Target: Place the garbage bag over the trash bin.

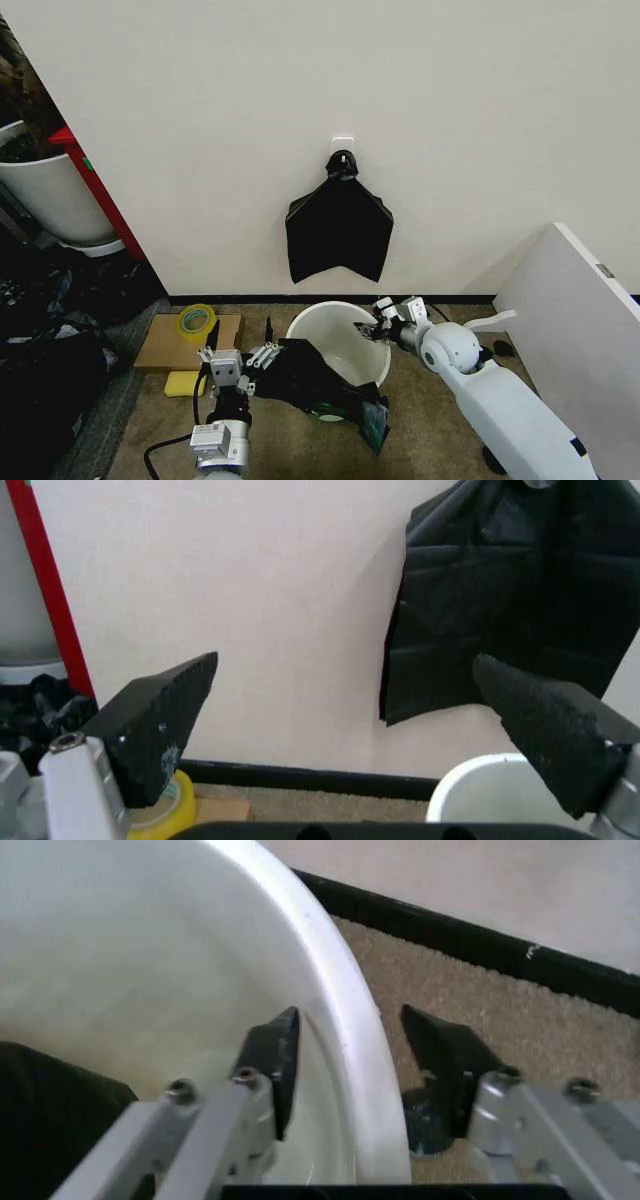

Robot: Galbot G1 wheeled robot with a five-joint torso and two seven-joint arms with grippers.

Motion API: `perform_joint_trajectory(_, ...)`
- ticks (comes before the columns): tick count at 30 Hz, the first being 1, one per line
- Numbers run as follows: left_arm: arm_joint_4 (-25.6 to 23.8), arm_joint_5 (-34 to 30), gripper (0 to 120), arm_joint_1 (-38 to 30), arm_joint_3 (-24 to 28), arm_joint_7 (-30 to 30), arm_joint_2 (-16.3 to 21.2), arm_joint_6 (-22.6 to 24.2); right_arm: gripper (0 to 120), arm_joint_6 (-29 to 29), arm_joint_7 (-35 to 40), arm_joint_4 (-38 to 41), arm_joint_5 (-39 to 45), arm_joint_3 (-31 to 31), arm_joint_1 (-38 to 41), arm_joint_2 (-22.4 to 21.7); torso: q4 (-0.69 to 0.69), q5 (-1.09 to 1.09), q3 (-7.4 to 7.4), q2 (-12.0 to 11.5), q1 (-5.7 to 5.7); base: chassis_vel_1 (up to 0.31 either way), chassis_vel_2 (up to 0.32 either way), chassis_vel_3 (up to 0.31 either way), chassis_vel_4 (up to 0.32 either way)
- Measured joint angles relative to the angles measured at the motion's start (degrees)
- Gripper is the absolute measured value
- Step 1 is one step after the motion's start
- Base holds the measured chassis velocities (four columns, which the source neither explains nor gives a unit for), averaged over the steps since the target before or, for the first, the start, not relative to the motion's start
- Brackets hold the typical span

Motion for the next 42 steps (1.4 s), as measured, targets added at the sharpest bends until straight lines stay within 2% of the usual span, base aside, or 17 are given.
perform_joint_trajectory(2,-0.1,0.1,100,0.1,0.1,-0.4,0.0,0.2,22,1.2,7.3,2.4,4.5,-0.3,-2.3,-0.7,0.00,0.00,0.00,0.0,0.00,0.000,0.000,0.000,0.000)
perform_joint_trajectory(3,-0.1,0.1,100,0.1,0.1,-0.4,0.0,0.2,22,1.2,7.3,2.4,4.5,-0.3,-2.3,-0.7,0.00,0.00,0.00,0.0,0.00,0.000,0.000,0.000,0.000)
perform_joint_trajectory(6,-0.3,0.1,100,0.2,0.2,-1.1,-0.1,0.5,7,4.4,22.2,5.7,11.5,-1.6,-4.9,-1.5,0.01,0.03,0.00,0.0,0.00,0.000,0.000,0.000,0.000)
perform_joint_trajectory(7,-0.3,0.1,100,0.2,0.2,-1.1,-0.1,0.5,7,4.4,22.2,5.7,11.5,-1.6,-4.9,-1.5,0.01,0.03,0.00,0.0,0.00,0.000,0.000,0.000,0.000)
perform_joint_trajectory(9,-0.8,0.2,100,0.4,0.2,-1.5,0.0,0.6,1,9.6,34.6,9.7,18.5,-2.1,-7.7,-2.0,0.01,-0.01,0.00,0.0,0.00,0.000,0.000,0.000,0.000)
perform_joint_trajectory(10,-0.9,0.2,100,0.5,0.2,-1.7,0.1,0.6,0,11.5,39.1,11.6,21.3,-2.1,-9.1,-2.1,0.00,0.00,0.00,0.0,0.00,0.000,0.000,0.000,0.000)
perform_joint_trajectory(11,-0.9,0.2,100,0.5,0.2,-1.7,0.1,0.6,0,11.5,39.1,11.6,21.3,-2.1,-9.1,-2.1,0.00,0.00,0.00,0.0,0.00,0.000,0.000,0.000,0.000)
perform_joint_trajectory(14,-1.2,0.2,100,0.5,0.3,-2.0,0.4,0.7,0,17.7,50.4,18.0,28.5,-0.5,-15.0,-1.8,0.00,-0.02,0.00,0.0,0.00,0.000,0.000,0.000,0.000)
perform_joint_trajectory(15,-1.2,0.2,100,0.5,0.3,-2.0,0.4,0.7,0,17.7,50.4,18.0,28.5,-0.5,-15.0,-1.8,0.00,-0.02,0.00,0.0,0.00,0.000,0.000,0.000,0.000)
perform_joint_trajectory(19,-1.2,0.2,100,0.3,0.9,-2.3,0.4,0.8,0,24.2,58.9,23.2,29.4,0.7,-21.3,1.0,-0.01,-0.01,0.00,0.0,-0.01,0.000,0.000,0.000,0.000)
perform_joint_trajectory(26,-1.3,0.3,100,-0.1,1.4,-2.5,0.4,1.2,0,30.3,61.7,22.4,27.8,3.7,-23.5,7.3,0.00,0.00,0.00,0.0,-0.01,0.000,0.000,0.000,0.000)
perform_joint_trajectory(29,-1.5,0.2,100,-0.3,1.3,-2.5,0.7,1.2,0,33.2,63.1,19.5,23.8,4.2,-23.2,10.8,0.01,0.00,0.00,0.0,-0.01,0.000,0.000,0.000,0.000)
perform_joint_trajectory(32,-1.6,0.2,100,-0.3,1.2,-2.6,0.9,1.3,0,33.8,63.6,18.5,21.4,3.9,-23.3,11.9,0.00,0.00,0.00,0.0,-0.01,0.000,0.000,0.000,0.000)
perform_joint_trajectory(35,-1.6,0.1,100,-0.3,1.2,-2.6,1.1,1.3,4,34.0,64.5,17.8,19.6,3.2,-23.3,12.5,0.00,0.00,0.00,0.0,-0.01,0.000,0.000,0.000,0.000)
perform_joint_trajectory(38,-1.5,0.1,100,-0.4,1.2,-2.7,1.2,1.3,19,33.3,65.2,18.0,18.5,2.4,-23.4,12.6,0.00,0.00,0.00,0.0,-0.01,0.000,0.000,0.000,0.000)
perform_joint_trajectory(40,-1.3,0.1,100,-0.5,1.2,-2.7,1.2,1.3,22,33.1,65.5,18.3,17.9,2.2,-23.4,12.5,0.00,0.00,0.00,0.0,-0.01,0.000,0.000,0.000,0.000)
perform_joint_trajectory(42,-0.9,0.0,100,-0.7,1.2,-2.7,1.2,1.3,31,33.0,65.7,19.3,16.7,1.7,-23.4,12.4,0.00,0.00,0.00,0.0,-0.01,0.000,0.000,0.000,0.000)
